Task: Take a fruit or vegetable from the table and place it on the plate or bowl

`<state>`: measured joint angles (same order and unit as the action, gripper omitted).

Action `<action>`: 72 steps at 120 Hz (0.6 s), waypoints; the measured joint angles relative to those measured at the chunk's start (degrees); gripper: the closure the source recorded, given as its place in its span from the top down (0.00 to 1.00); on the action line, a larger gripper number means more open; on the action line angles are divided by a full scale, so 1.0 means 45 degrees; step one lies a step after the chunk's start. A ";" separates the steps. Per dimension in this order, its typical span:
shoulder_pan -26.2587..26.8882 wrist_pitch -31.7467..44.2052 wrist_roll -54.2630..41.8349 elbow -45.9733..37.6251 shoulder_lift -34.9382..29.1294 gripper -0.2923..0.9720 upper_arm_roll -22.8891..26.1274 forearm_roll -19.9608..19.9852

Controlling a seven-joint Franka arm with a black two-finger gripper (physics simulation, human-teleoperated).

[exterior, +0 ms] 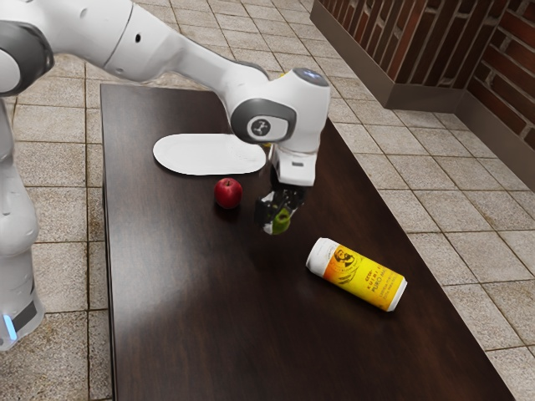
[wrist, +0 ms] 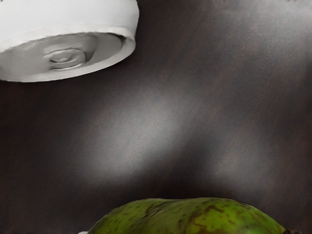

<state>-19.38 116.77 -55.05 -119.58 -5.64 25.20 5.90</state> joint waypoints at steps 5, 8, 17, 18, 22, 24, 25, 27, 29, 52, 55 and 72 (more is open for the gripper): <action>0.0048 -0.0263 0.0024 0.0262 -0.0393 0.46 0.0057 0.0003; 0.0079 -0.0451 0.0036 0.0446 -0.0643 0.46 0.0074 0.0003; 0.0116 -0.1000 0.0066 0.0774 -0.1240 0.47 0.0084 0.0011; 0.0117 -0.1055 0.0068 0.0790 -0.1288 0.47 0.0084 0.0012; 0.0118 -0.1266 0.0079 0.0835 -0.1466 0.46 0.0078 0.0016; 0.0115 -0.1362 0.0084 0.0848 -0.1532 0.46 0.0074 0.0018; 0.0116 -0.1412 0.0086 0.0854 -0.1558 0.46 0.0067 0.0019; 0.0115 -0.1509 0.0090 0.0862 -0.1601 0.46 0.0050 0.0021; 0.0132 -0.1606 0.0094 0.0865 -0.1638 0.46 -0.0015 0.0021; 0.0096 -0.2570 -0.0022 0.0728 -0.2162 0.48 -0.2568 -0.0201; 0.0099 -0.2656 -0.0067 0.0720 -0.2315 0.47 -0.3058 -0.0295; 0.0079 -0.2955 -0.0316 0.0756 -0.2614 0.48 -0.4959 -0.0955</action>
<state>-19.02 103.47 -56.48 -116.18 -17.40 2.89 1.61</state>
